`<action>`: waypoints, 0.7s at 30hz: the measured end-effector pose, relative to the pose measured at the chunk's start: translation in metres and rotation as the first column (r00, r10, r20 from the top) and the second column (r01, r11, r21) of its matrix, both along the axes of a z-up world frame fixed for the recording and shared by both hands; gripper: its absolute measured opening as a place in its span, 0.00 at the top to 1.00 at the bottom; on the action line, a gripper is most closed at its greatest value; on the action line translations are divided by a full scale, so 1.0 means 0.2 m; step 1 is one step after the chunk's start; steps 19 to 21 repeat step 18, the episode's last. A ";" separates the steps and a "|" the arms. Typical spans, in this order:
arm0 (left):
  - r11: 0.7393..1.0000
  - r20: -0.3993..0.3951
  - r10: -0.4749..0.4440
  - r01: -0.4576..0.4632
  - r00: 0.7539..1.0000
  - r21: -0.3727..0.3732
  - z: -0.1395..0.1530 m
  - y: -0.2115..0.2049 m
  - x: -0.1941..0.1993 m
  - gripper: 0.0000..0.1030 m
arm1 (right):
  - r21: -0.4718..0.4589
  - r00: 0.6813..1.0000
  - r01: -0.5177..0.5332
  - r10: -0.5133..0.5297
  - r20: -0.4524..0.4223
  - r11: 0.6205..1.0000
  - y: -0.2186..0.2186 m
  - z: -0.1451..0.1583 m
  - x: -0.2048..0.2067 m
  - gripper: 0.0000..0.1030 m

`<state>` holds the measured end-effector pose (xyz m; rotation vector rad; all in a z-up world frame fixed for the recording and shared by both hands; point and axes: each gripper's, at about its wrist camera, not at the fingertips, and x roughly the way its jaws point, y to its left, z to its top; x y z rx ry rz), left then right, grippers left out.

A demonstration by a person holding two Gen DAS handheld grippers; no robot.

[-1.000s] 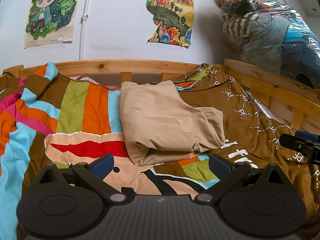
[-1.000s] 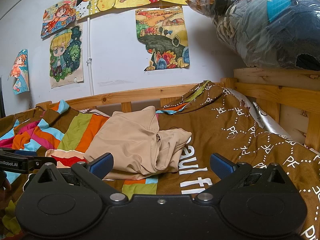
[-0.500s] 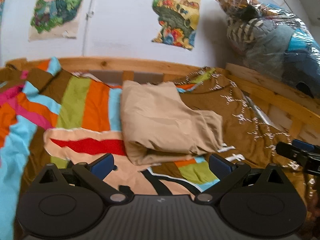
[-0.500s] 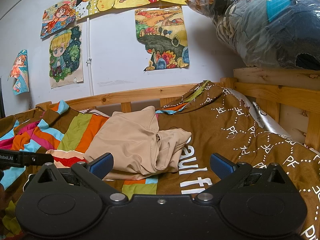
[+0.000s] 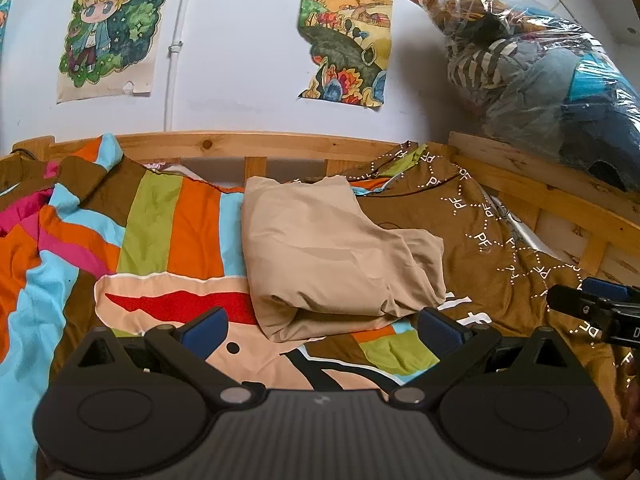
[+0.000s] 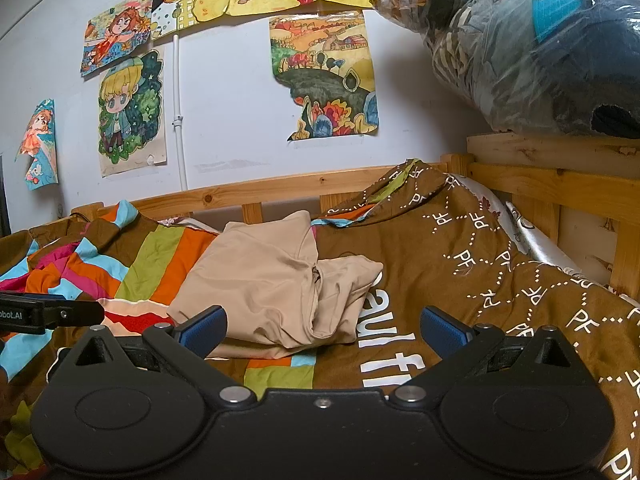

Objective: Fold large clothes

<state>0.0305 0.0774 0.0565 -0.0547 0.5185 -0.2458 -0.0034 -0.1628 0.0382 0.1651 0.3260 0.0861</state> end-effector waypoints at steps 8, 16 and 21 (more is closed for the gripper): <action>1.000 0.019 -0.011 0.011 1.000 0.016 0.00 -0.02 -0.01 0.01 | 0.001 1.000 0.002 -0.002 -0.001 1.000 0.00 0.00 0.00 0.01; 1.000 0.009 -0.003 0.002 1.000 0.018 0.00 -0.01 -0.01 0.01 | 0.002 1.000 0.002 -0.002 -0.001 1.000 0.00 0.00 0.00 0.01; 1.000 0.006 0.000 0.000 1.000 0.020 0.00 -0.01 -0.01 0.01 | 0.001 1.000 0.002 -0.002 -0.002 1.000 0.00 0.00 0.00 0.01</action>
